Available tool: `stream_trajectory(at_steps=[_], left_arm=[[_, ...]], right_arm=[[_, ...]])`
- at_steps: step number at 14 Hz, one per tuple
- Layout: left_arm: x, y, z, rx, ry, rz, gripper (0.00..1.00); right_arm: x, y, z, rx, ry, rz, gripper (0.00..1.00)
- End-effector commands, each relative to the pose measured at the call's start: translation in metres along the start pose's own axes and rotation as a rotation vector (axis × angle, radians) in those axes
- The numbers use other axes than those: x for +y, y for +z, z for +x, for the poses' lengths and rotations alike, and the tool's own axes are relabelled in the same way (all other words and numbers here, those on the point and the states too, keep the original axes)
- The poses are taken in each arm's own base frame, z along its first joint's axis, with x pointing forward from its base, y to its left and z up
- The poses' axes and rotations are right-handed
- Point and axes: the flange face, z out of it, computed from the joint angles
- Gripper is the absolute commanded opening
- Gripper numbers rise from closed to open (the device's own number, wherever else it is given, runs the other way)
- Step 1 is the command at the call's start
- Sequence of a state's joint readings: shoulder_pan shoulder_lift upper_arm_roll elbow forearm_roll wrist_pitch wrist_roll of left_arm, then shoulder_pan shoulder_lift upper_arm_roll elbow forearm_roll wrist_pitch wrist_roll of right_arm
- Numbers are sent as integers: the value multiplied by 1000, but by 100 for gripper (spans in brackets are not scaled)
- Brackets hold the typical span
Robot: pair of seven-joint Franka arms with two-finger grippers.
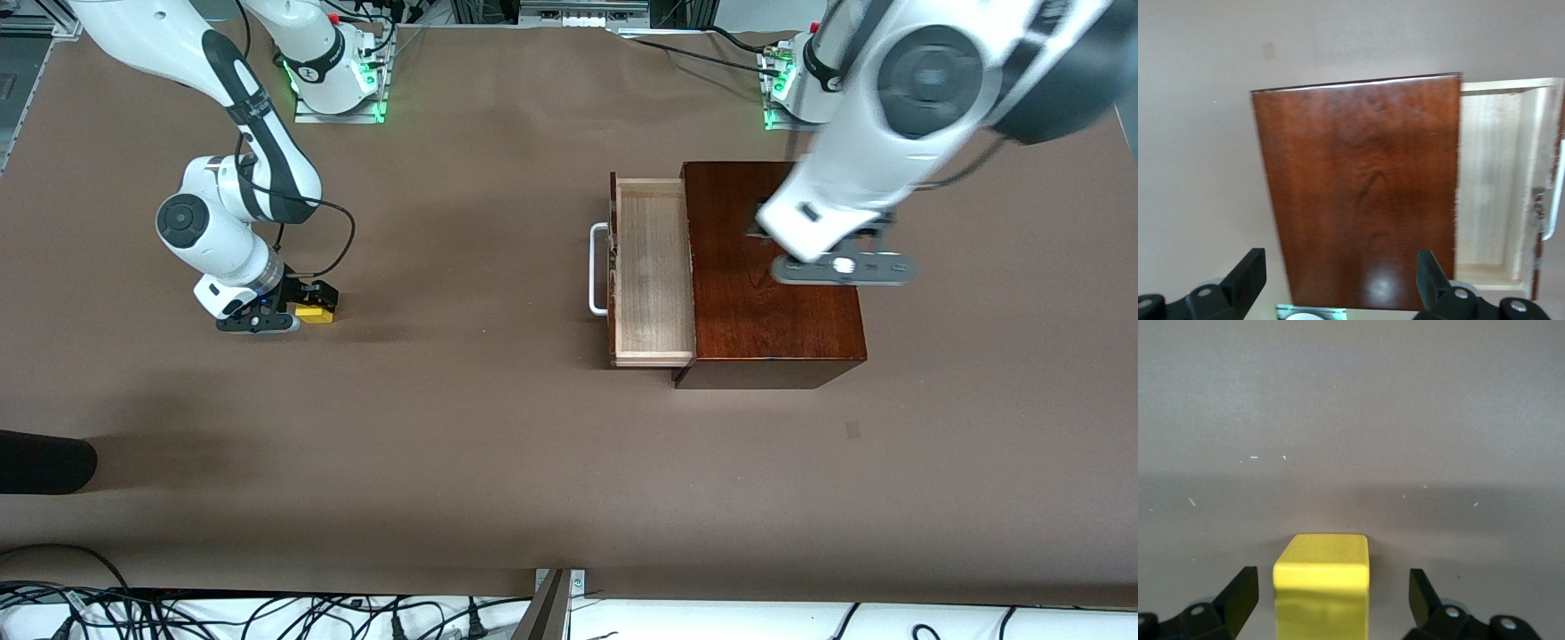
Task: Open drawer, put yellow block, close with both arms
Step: 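Grasp the yellow cube with the right gripper while the left gripper withdraws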
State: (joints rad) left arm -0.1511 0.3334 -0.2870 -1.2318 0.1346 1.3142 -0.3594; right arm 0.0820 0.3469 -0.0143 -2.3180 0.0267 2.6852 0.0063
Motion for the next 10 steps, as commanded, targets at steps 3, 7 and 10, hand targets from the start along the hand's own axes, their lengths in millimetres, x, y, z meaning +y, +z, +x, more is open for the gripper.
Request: stream_trajectory(at_steps=[3,7,10], left_arm=[[-99,-5,-23,-26,62,-87,100],[-135,-6,-26,-20,42,-122,100],[-166,2,-44,85,-41,-111,100]], right_arm=[[2,6,-7,9,-7,5,42],[3,-30,15,-6,-49,9,0],[-5,-92,58,-93,-112,17,0]])
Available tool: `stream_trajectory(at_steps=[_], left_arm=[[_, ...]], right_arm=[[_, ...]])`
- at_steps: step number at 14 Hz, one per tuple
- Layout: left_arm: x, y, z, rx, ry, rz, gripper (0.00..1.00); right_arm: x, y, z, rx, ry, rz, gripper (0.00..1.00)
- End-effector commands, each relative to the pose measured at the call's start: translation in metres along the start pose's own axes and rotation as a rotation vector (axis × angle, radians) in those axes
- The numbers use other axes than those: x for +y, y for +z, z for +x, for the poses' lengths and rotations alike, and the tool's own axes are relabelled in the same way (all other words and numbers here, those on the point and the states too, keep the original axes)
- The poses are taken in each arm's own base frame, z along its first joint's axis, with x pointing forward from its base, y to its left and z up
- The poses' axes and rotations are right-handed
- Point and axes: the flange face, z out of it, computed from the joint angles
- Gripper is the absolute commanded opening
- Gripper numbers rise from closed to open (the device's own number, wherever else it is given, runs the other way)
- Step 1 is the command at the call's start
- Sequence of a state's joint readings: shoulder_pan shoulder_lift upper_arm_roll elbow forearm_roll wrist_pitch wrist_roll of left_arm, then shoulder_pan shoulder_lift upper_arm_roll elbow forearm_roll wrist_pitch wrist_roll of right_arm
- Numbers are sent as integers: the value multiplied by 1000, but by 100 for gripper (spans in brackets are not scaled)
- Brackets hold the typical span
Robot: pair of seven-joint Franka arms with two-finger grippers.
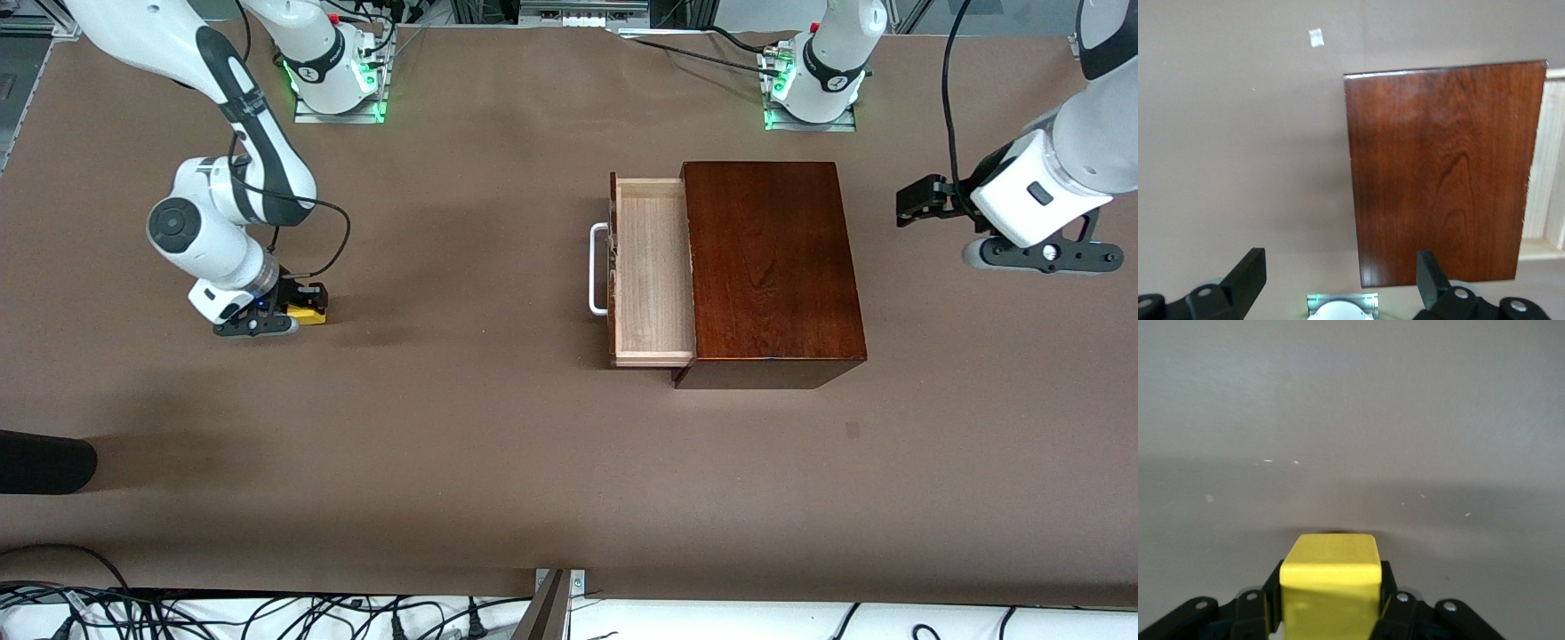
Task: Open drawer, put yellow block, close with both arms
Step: 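Grasp the yellow cube with the right gripper while the left gripper withdraws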
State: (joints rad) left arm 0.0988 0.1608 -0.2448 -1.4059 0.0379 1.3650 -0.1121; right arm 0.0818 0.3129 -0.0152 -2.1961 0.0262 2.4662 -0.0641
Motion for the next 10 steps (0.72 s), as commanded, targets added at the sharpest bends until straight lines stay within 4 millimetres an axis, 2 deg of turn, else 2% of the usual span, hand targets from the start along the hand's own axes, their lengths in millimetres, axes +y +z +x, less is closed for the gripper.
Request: stream_trajectory(at_steps=[1,2,3,4,5,7,10], left_arm=[[-13,2,-36,126,-28,2,100],[-7,1,-39,144,-24,8,100],[-10,0,-39,145,-24,18,100],[-11,0,-39,145,-22,22,100],[-13,1,-38,141,-20,20,100],[-13,2,-36,131,-36,12,100],[-13,3,-35,128,-35,12,100]], right_arm=[[-8,-76,40,-47,-45,16,0],[-16,-102,54,-46,-66,18,0],[-33,-124,65,-33,-95,17,0],[-53,-143,73,-16,-131,17,0],[-74,-154,75,-17,-164,18,0],[-144,-182,75,8,-271,19,0],[-242,-204,55,9,-396,64,0]])
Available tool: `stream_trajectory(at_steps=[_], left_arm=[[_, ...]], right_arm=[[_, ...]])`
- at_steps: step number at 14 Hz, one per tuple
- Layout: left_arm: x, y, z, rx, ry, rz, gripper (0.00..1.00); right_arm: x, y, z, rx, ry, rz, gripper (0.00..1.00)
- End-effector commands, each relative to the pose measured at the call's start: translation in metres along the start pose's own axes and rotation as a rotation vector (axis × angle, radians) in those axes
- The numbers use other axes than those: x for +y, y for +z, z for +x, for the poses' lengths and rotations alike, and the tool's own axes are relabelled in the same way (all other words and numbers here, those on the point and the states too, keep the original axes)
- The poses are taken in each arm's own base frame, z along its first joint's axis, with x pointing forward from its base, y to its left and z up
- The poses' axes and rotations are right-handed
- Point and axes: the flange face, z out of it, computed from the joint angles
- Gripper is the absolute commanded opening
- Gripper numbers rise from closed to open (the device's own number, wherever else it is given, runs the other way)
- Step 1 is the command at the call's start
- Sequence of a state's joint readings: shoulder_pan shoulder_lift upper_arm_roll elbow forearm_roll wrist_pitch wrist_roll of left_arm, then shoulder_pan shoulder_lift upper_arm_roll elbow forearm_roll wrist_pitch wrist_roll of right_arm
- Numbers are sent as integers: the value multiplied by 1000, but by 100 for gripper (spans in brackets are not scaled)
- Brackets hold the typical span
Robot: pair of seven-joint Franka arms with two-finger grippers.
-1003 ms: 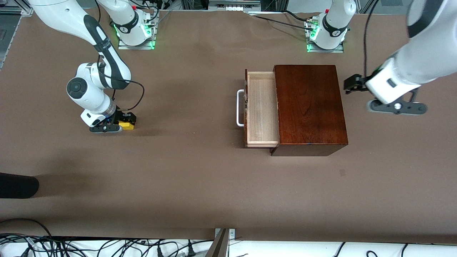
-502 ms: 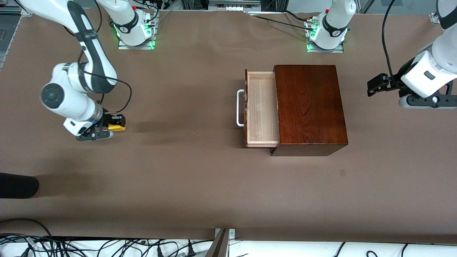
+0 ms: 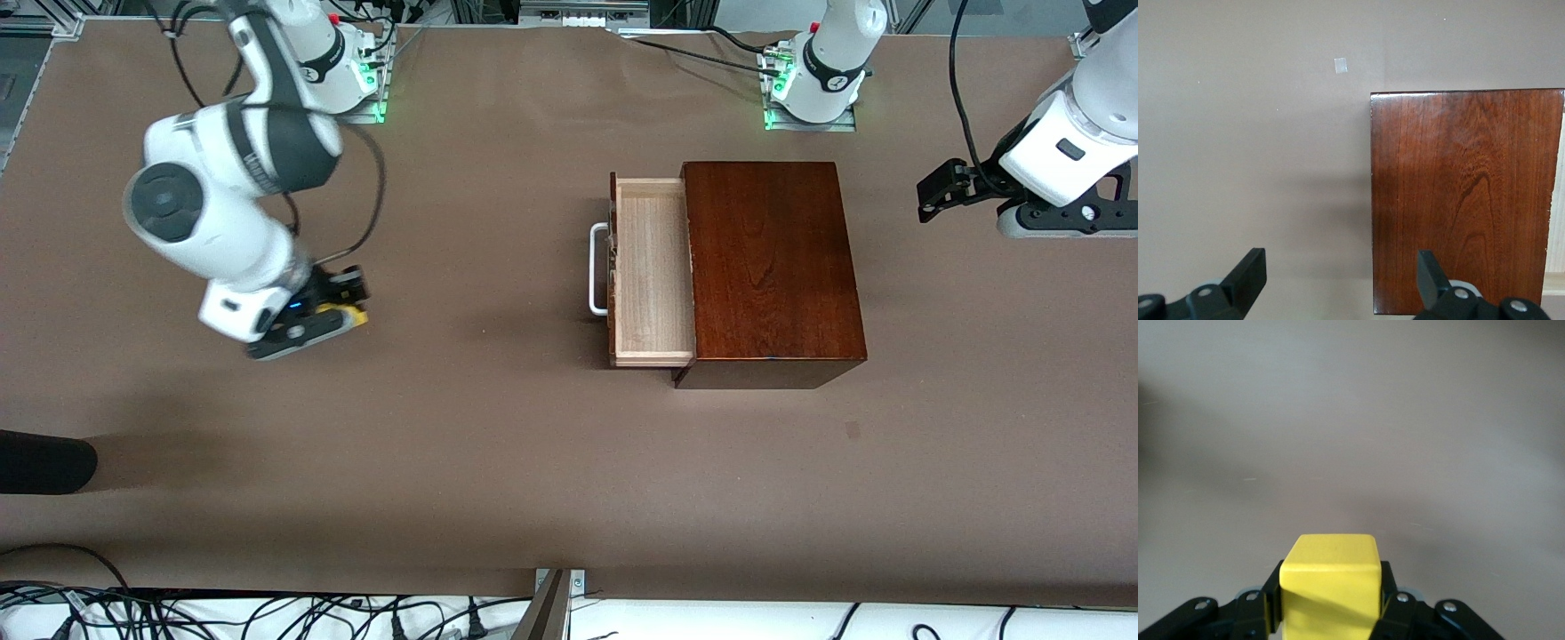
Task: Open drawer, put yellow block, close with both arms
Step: 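Carry the yellow cube with the right gripper over the open drawer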
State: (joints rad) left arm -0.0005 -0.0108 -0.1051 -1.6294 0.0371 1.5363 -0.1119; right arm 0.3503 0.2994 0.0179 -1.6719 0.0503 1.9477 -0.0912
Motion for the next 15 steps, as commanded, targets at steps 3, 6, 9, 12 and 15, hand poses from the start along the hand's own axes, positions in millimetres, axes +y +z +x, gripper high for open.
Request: stream_trajectory(at_steps=[3,6,9,12,15], left_arm=[[-1,1,-2,9,7,-10,100],[2,0,-2,8,5,-9,100],[5,-3,-2,14,9,-10,100],[8,-3,-2,16,12,-9,100],[14,-5,-4,13,23,-8,100]], right_arm=[[-160,-37,19,65,-248,34,0],[-271,-31,26,100,-446,-12,0],[-358,-20,12,133,-617,-80,0],[-422,-2,-1,145,-754,-85,0],[-467,19,-20,143,-861,-157,0]])
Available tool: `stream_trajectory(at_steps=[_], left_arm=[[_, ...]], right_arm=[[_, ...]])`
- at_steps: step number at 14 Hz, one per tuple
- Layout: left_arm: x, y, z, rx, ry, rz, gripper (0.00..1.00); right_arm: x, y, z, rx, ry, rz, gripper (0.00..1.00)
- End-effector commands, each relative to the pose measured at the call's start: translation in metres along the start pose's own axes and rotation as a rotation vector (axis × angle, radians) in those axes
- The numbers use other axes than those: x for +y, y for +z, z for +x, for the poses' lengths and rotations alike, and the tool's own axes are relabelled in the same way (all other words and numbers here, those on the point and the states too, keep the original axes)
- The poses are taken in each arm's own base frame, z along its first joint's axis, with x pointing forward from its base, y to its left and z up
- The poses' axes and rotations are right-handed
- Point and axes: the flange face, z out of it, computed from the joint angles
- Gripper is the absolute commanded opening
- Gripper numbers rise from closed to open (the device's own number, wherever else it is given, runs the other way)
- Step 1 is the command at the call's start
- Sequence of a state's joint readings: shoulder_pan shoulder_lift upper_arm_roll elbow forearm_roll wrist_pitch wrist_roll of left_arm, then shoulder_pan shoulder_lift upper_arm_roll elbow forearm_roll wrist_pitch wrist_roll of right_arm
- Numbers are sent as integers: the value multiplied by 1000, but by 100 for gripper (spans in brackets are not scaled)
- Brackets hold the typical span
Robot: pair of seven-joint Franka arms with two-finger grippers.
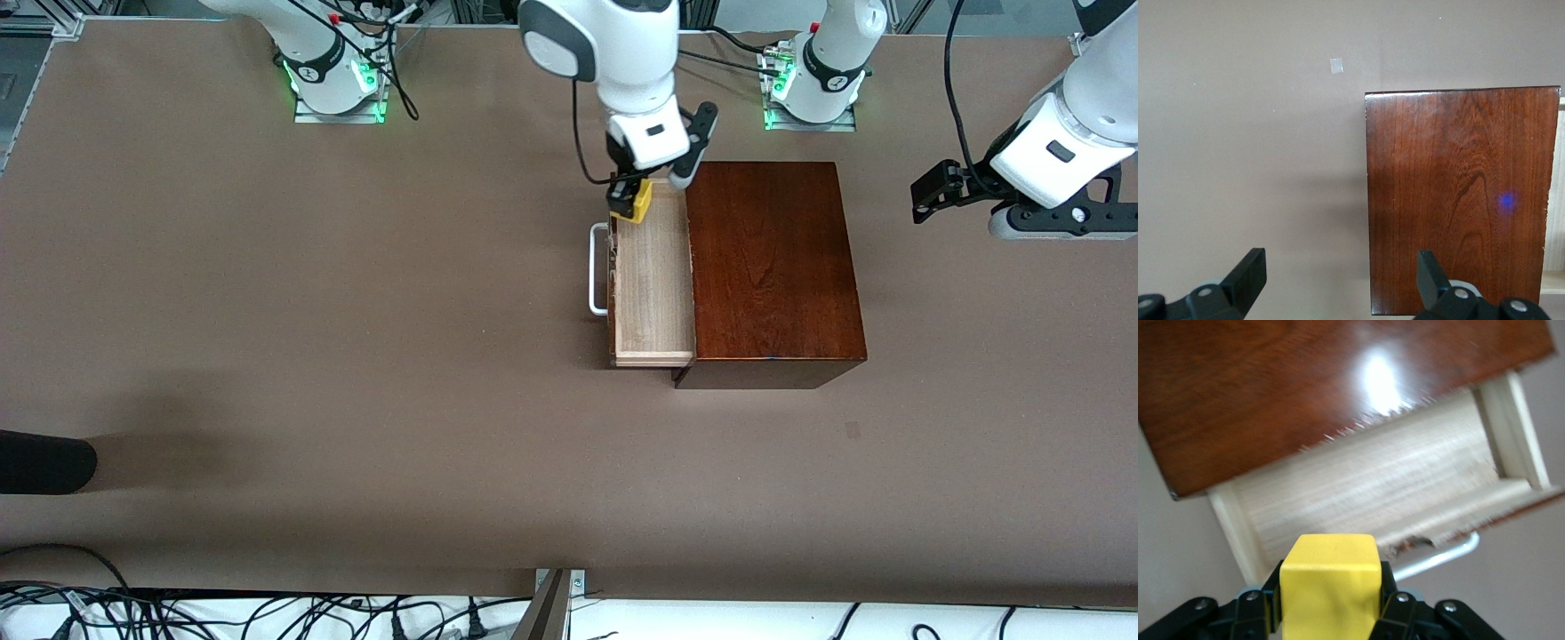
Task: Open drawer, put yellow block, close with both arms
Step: 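Carry the yellow cube with the right gripper over the open drawer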
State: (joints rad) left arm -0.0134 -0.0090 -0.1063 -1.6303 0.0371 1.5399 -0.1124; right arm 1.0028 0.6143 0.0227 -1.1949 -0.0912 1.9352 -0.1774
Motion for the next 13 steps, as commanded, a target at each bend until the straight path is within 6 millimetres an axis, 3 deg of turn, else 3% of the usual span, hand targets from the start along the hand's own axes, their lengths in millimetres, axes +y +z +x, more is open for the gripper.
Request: stream_trajectory(at_steps=[1,3,6,13], left_arm=[[7,-5,-4,10,11,-9,100],[7,-6,-4,9,12,-8,100],[17,-11,-9,-10,30,-6,100],[18,-11,-5,-13,32,-4,100]], right_arm=[[-22,11,14,-25,-131,-57,0],[-23,26,14,-43,-239,-52,0],[-26,47,14,-65,-268,-41,0],[-23,92,18,-54,-367,-40,0]])
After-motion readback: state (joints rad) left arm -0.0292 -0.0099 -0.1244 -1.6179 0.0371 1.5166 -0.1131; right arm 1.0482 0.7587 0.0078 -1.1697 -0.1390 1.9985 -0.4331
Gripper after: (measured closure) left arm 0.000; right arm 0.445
